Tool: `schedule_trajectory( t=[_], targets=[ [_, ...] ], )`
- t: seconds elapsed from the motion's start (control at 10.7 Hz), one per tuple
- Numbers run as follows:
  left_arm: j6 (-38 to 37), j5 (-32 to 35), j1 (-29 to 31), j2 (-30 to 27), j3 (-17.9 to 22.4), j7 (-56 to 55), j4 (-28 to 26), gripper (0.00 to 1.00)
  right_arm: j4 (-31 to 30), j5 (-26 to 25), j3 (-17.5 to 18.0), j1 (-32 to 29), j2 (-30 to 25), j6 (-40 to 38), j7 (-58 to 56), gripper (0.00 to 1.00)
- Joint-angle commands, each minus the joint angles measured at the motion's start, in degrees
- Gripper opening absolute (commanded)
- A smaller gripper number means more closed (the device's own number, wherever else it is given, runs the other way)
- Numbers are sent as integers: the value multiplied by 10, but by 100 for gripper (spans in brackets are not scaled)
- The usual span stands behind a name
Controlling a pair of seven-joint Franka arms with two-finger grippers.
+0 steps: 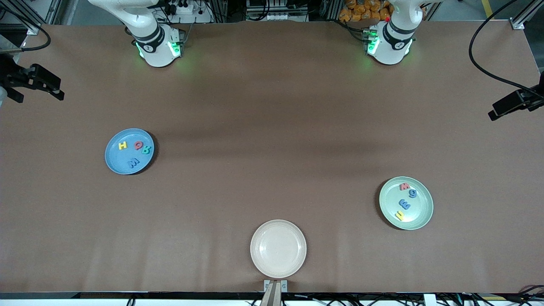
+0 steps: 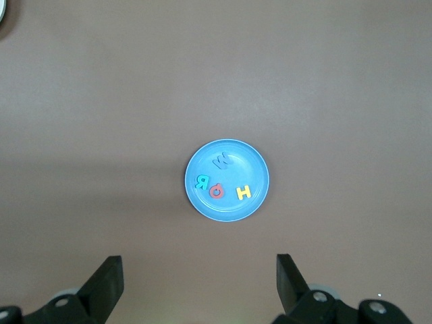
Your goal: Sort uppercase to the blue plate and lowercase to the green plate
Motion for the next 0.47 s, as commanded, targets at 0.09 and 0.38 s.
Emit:
schedule_trajectory(
  t=[0.09,0.38],
  targets=[
    [-1,-6,-2,-6,1,16,-2,100,-12,-6,8,-26,-10,3,9,100],
    [-1,-7,-11,-6,-12,45,-3,100,-4,-4,8,-44,5,4,11,100]
  ],
)
